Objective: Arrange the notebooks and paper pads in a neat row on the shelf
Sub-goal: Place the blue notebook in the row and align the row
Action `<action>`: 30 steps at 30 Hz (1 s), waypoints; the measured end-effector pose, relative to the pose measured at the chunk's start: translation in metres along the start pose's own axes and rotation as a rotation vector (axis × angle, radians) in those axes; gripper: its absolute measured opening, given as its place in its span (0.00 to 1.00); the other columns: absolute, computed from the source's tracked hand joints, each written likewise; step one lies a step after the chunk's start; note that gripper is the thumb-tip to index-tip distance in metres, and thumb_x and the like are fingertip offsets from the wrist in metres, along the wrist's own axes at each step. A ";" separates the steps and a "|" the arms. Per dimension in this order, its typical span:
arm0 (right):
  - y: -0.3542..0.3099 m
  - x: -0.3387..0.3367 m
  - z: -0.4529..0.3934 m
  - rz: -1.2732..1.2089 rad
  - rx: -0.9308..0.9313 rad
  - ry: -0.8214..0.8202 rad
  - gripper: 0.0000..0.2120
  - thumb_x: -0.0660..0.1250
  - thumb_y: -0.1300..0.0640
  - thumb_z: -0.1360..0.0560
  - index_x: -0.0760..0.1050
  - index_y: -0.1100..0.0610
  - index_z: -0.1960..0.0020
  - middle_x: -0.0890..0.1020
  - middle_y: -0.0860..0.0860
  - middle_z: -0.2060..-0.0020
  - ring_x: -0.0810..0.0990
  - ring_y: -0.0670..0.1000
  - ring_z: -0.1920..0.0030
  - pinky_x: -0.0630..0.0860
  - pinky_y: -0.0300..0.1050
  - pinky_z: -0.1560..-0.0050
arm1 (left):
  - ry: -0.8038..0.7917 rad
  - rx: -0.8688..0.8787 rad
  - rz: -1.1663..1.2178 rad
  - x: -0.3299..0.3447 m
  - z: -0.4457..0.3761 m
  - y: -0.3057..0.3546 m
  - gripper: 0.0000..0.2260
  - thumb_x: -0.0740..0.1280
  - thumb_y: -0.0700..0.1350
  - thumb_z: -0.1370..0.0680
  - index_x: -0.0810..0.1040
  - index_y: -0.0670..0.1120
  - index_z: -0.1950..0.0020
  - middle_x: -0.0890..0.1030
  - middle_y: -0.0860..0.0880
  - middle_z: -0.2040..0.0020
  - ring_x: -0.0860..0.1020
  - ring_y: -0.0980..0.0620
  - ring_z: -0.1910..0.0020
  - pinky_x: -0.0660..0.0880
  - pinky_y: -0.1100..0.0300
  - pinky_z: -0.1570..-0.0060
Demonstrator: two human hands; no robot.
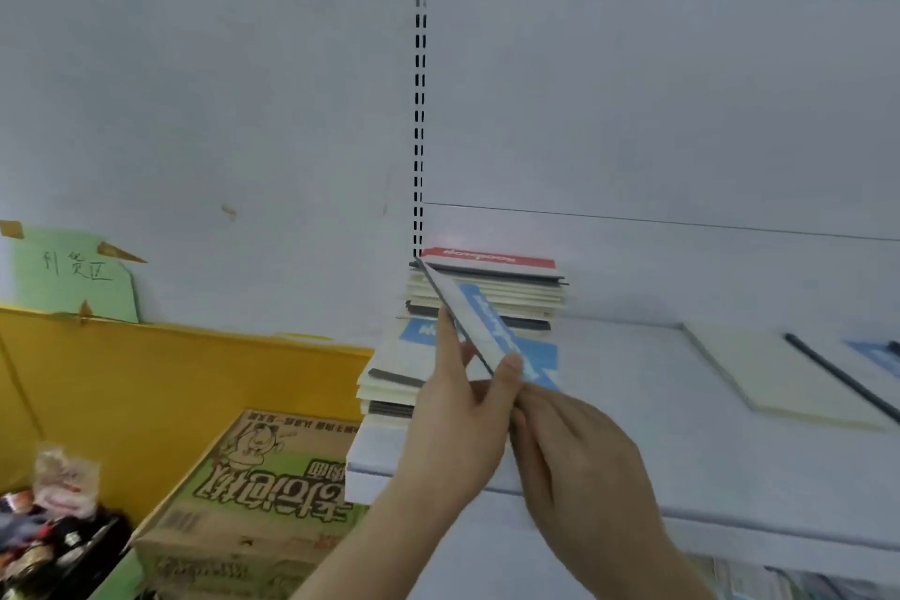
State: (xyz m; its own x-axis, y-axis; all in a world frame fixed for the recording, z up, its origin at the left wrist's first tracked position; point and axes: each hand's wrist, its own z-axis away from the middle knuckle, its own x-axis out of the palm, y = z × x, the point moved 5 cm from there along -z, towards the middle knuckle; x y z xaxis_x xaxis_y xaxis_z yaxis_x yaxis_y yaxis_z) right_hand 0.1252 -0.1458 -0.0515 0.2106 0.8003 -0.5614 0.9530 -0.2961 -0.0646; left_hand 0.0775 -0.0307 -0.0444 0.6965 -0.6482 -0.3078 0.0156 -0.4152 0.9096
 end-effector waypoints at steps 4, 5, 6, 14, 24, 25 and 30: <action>-0.014 0.007 0.015 -0.097 0.026 -0.124 0.20 0.52 0.49 0.17 0.77 0.56 0.35 0.77 0.48 0.35 0.73 0.46 0.33 0.70 0.45 0.34 | 0.113 0.055 0.050 -0.021 0.001 -0.009 0.26 0.58 0.41 0.17 0.57 0.59 0.22 0.81 0.58 0.49 0.79 0.61 0.58 0.75 0.70 0.65; -0.007 0.003 0.016 -0.077 0.064 -0.100 0.20 0.53 0.50 0.18 0.77 0.57 0.36 0.77 0.49 0.35 0.72 0.47 0.33 0.69 0.45 0.33 | 0.135 0.064 0.061 -0.028 0.001 -0.011 0.25 0.58 0.41 0.17 0.58 0.60 0.23 0.82 0.55 0.47 0.79 0.59 0.58 0.73 0.71 0.66; 0.002 -0.003 0.015 -0.055 0.130 -0.073 0.20 0.53 0.50 0.18 0.76 0.57 0.35 0.77 0.49 0.35 0.72 0.47 0.32 0.68 0.44 0.32 | 0.149 0.063 0.072 -0.035 0.001 -0.011 0.25 0.58 0.41 0.17 0.60 0.62 0.24 0.82 0.53 0.47 0.79 0.59 0.58 0.73 0.71 0.68; 0.059 0.036 0.010 0.152 0.230 -0.506 0.28 0.58 0.46 0.25 0.67 0.58 0.28 0.68 0.54 0.28 0.64 0.58 0.27 0.63 0.53 0.28 | 0.165 -0.032 0.080 -0.075 0.011 -0.027 0.27 0.59 0.42 0.16 0.57 0.67 0.24 0.81 0.59 0.45 0.80 0.60 0.53 0.76 0.61 0.56; 0.066 -0.030 -0.021 0.293 0.276 -0.195 0.13 0.57 0.50 0.21 0.78 0.52 0.57 0.76 0.46 0.75 0.72 0.49 0.75 0.70 0.45 0.75 | 0.191 -0.043 0.087 -0.083 0.020 -0.019 0.26 0.58 0.41 0.16 0.59 0.70 0.28 0.78 0.68 0.46 0.79 0.62 0.49 0.75 0.62 0.55; 0.062 -0.043 -0.022 0.237 0.322 -0.102 0.13 0.58 0.51 0.21 0.78 0.53 0.58 0.75 0.46 0.76 0.71 0.48 0.77 0.69 0.44 0.77 | 0.193 -0.048 0.107 -0.083 0.020 -0.020 0.24 0.58 0.42 0.16 0.61 0.70 0.30 0.79 0.67 0.47 0.79 0.60 0.51 0.76 0.61 0.57; -0.001 -0.051 -0.007 0.036 0.250 0.170 0.11 0.60 0.53 0.21 0.80 0.54 0.52 0.79 0.47 0.69 0.73 0.46 0.72 0.70 0.39 0.70 | 0.089 -0.137 0.365 -0.058 0.022 -0.010 0.13 0.59 0.43 0.16 0.77 0.60 0.41 0.85 0.57 0.51 0.84 0.53 0.52 0.82 0.47 0.52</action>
State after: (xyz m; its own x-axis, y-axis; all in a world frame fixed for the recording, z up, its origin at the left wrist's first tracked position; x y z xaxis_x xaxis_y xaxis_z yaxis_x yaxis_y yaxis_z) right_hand 0.1153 -0.1828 -0.0174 0.2971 0.8565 -0.4220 0.8654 -0.4283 -0.2600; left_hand 0.0212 -0.0035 -0.0420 0.7331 -0.6772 0.0625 -0.1532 -0.0748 0.9854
